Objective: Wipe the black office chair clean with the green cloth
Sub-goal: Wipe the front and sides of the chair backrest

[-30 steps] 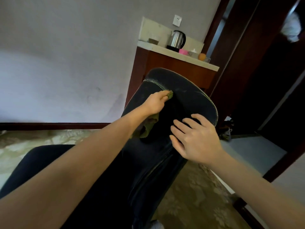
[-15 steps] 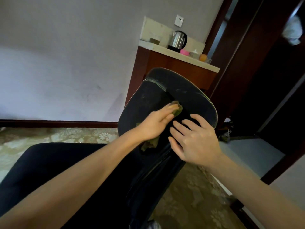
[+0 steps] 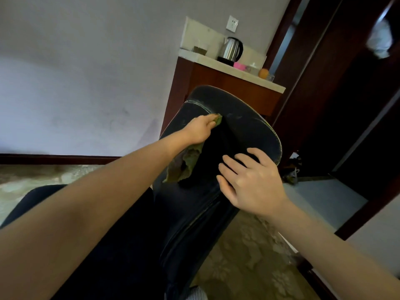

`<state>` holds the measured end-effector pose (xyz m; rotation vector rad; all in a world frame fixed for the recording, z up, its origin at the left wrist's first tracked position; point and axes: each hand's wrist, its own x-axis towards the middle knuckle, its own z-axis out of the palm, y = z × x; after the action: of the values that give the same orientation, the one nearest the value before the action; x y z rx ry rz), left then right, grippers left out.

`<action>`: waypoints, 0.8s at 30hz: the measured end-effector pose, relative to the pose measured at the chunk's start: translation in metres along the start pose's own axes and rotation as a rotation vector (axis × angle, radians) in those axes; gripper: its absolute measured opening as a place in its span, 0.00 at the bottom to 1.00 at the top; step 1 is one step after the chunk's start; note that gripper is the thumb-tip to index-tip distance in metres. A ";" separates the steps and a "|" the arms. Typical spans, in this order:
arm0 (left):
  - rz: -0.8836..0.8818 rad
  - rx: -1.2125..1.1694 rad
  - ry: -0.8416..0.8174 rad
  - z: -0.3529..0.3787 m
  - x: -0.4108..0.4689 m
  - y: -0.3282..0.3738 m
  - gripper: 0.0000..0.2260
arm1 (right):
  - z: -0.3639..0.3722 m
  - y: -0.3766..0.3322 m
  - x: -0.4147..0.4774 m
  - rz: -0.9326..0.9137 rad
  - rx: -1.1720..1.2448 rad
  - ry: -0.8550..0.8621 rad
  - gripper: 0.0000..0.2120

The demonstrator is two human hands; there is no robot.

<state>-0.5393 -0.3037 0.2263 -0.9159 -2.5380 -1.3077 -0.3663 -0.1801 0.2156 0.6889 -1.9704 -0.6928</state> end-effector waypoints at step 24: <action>0.001 -0.273 0.268 -0.004 -0.042 0.050 0.19 | -0.027 -0.004 -0.008 0.223 0.071 0.042 0.16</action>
<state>-0.4777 -0.3040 0.2476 -0.7249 -2.1942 -1.6801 -0.3384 -0.1823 0.2193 0.5106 -2.0032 -0.4719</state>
